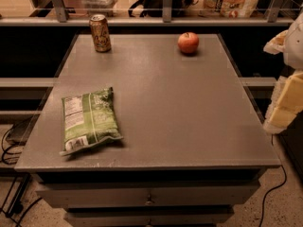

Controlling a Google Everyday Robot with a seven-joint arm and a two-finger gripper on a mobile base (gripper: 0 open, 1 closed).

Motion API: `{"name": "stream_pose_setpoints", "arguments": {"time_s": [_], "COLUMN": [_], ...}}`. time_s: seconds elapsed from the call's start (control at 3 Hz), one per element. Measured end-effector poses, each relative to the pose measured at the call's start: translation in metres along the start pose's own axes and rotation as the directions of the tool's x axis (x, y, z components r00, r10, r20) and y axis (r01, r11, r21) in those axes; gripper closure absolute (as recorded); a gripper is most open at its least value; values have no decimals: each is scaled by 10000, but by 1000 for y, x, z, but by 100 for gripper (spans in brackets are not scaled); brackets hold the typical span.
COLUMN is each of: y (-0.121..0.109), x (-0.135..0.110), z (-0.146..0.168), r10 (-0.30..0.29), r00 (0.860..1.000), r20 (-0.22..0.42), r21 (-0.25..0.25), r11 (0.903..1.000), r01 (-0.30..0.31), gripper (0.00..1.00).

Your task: Move apple near green jalapeno chip bag

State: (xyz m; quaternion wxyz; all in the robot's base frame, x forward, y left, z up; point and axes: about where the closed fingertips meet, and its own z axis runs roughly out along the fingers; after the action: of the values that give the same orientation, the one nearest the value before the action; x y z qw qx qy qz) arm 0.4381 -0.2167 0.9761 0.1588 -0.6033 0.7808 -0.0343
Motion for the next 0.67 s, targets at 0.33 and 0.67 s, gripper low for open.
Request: {"name": "stream_pose_setpoints", "arguments": {"time_s": [0.33,0.67], "y": [0,-7], "x": [0,1], "z": [0,1], "r10": [1,122], "r00": [10000,9997], "r20": [1,207], "r21": [1,110], "r11": [10000,9999], "r01": [-1,-124], "gripper": [0,0]}}
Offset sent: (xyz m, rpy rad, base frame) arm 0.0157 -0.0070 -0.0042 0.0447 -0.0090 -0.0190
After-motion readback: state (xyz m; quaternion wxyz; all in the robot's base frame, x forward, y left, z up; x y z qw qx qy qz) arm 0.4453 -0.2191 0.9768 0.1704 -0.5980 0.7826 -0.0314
